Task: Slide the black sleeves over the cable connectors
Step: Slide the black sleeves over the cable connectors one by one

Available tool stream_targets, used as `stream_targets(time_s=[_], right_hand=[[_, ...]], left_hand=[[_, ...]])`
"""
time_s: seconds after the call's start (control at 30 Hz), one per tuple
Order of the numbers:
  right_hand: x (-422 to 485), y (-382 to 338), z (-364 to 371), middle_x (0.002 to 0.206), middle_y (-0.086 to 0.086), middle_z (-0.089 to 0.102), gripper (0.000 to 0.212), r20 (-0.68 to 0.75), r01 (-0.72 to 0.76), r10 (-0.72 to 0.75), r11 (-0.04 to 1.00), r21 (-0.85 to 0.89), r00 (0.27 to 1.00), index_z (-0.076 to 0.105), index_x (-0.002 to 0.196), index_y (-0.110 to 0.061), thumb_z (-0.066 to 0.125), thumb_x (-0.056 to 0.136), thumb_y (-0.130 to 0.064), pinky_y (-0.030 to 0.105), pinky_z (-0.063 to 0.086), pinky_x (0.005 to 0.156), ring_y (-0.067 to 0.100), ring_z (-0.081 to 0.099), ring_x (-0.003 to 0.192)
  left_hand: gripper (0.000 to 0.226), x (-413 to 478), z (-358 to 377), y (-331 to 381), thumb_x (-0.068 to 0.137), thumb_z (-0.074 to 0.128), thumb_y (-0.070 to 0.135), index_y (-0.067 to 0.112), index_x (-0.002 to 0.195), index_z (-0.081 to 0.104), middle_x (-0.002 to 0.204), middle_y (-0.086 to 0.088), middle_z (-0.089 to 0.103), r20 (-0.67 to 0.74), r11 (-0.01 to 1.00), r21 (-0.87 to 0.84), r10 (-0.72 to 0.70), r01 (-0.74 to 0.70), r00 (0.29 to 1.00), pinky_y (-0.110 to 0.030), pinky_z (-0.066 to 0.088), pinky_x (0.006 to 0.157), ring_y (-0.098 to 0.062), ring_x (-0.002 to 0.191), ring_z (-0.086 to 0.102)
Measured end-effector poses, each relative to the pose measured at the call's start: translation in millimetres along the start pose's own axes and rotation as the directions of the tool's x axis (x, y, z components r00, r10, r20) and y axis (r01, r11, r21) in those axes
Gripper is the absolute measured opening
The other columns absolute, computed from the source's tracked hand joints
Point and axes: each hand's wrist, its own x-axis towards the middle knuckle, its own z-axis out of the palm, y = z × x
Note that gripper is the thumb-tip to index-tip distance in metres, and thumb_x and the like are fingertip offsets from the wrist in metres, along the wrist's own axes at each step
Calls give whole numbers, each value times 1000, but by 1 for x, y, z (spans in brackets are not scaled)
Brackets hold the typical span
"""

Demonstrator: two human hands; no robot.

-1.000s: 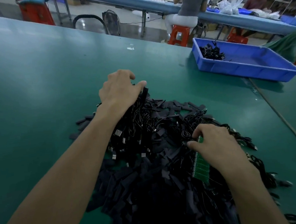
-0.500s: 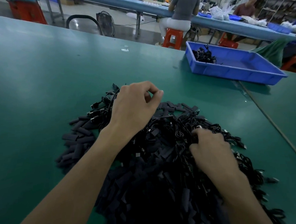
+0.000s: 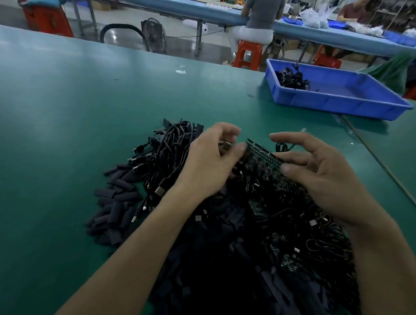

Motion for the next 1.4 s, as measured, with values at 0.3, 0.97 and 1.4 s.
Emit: stream_targets(time_s=[0.3,0.97,1.4], right_hand=[[13,0,4,87,-17,73,33,43,-72,138,732,-678,989,68,88,-39,68,88,-6,28,55,84,2,68,88],[23,41,19,72,-9,65,14,81,-33,36,999,-41,996,74,84,-30,69,80,-42,17,45,65,7,54,69],[24,48,12,72,-5,61,12,146,-71,47,984,164,988,70,80,-14,72,82,-26,13,44,67,4,53,69]], left_hand=[[9,-3,0,-17,86,80,27,23,88,72,81,7,71,128,980,196,-68,42,989,-11,48,67,-1,70,63],[13,-2,-4,-14,96,67,22,18,84,69,60,16,53,350,990,-78,-82,116,933,-9,37,57,3,55,43],[18,-2,-2,-13,99,62,21,21,82,69,61,14,48,402,985,-128,-59,119,914,-9,35,56,1,54,40]])
